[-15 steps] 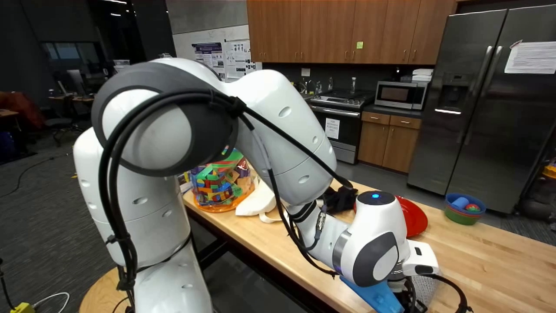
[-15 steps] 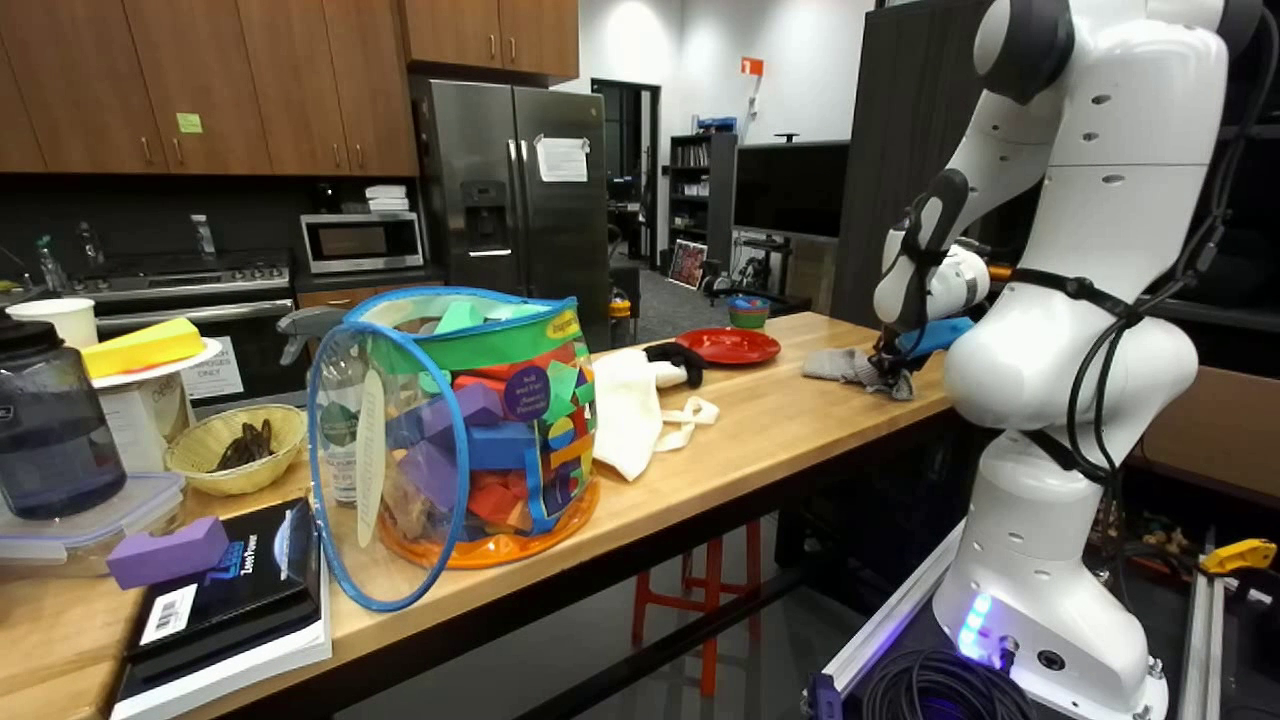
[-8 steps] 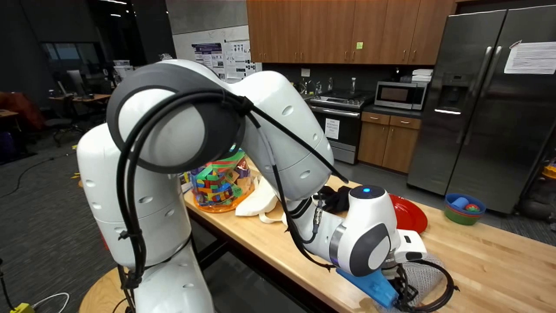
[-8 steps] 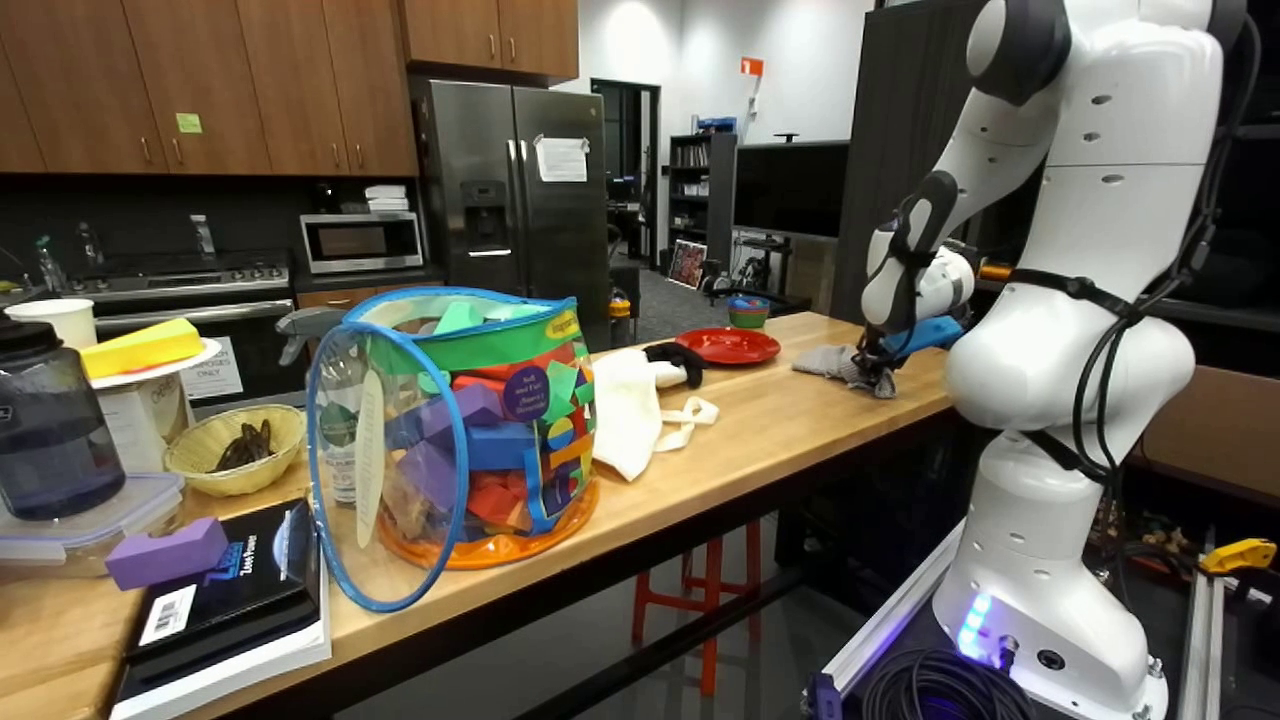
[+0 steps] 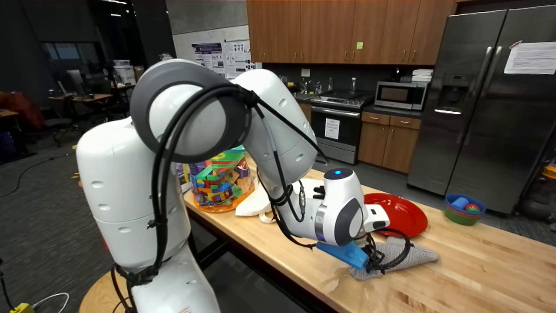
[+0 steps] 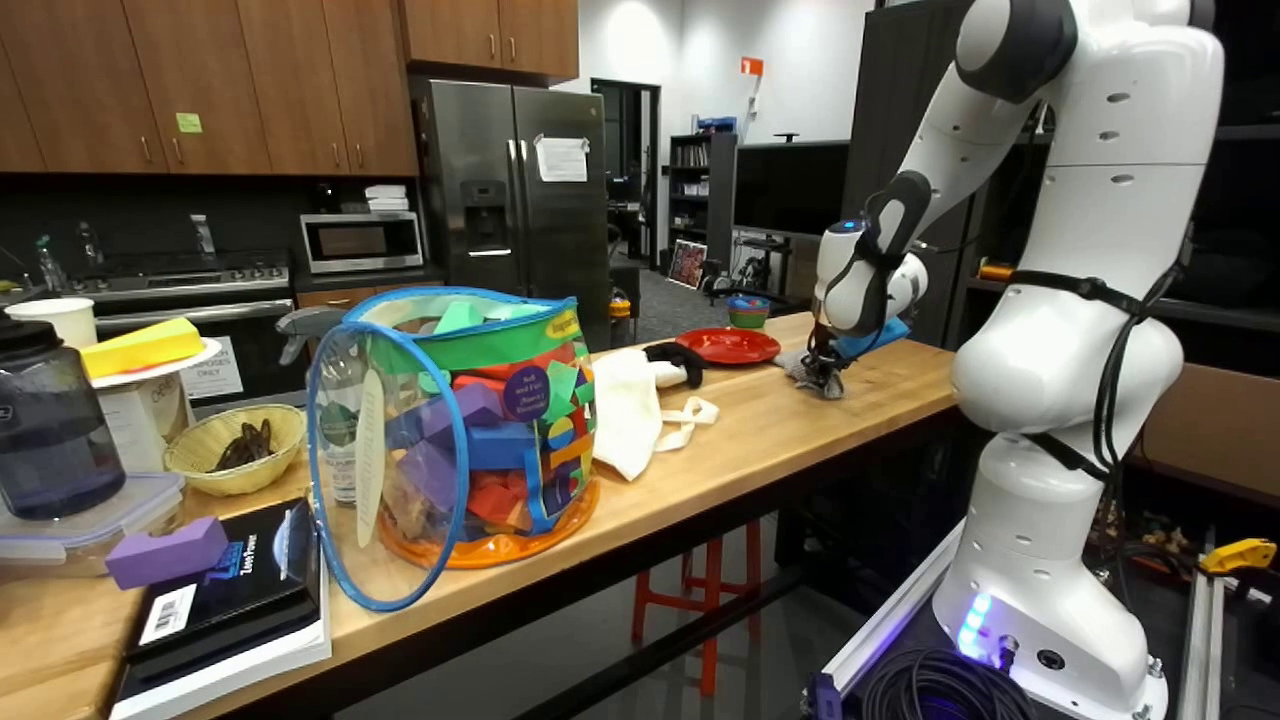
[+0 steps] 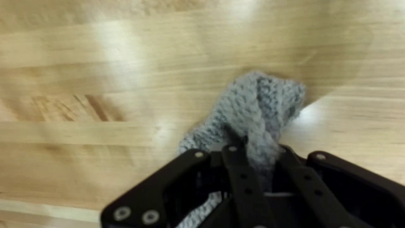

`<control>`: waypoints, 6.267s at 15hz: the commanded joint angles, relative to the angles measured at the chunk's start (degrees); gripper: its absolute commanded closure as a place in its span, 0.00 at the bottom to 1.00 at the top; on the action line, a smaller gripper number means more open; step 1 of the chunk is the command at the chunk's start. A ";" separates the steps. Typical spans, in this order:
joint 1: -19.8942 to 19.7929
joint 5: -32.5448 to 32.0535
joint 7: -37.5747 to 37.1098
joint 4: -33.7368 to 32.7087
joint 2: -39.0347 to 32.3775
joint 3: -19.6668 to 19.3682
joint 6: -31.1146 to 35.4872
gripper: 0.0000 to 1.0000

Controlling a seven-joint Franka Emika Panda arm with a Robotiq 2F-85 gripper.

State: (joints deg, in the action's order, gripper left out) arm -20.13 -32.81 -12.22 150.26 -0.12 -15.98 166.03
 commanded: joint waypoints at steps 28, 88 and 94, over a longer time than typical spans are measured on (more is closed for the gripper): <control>24.57 50.93 42.86 7.74 2.42 -6.11 6.59 0.96; 23.54 33.71 38.30 -0.24 7.08 -15.51 -2.38 0.96; 10.35 26.46 34.93 -0.58 13.41 -7.68 -4.82 0.96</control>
State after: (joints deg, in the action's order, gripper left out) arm -4.25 -3.98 24.11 149.18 8.59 -26.36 164.18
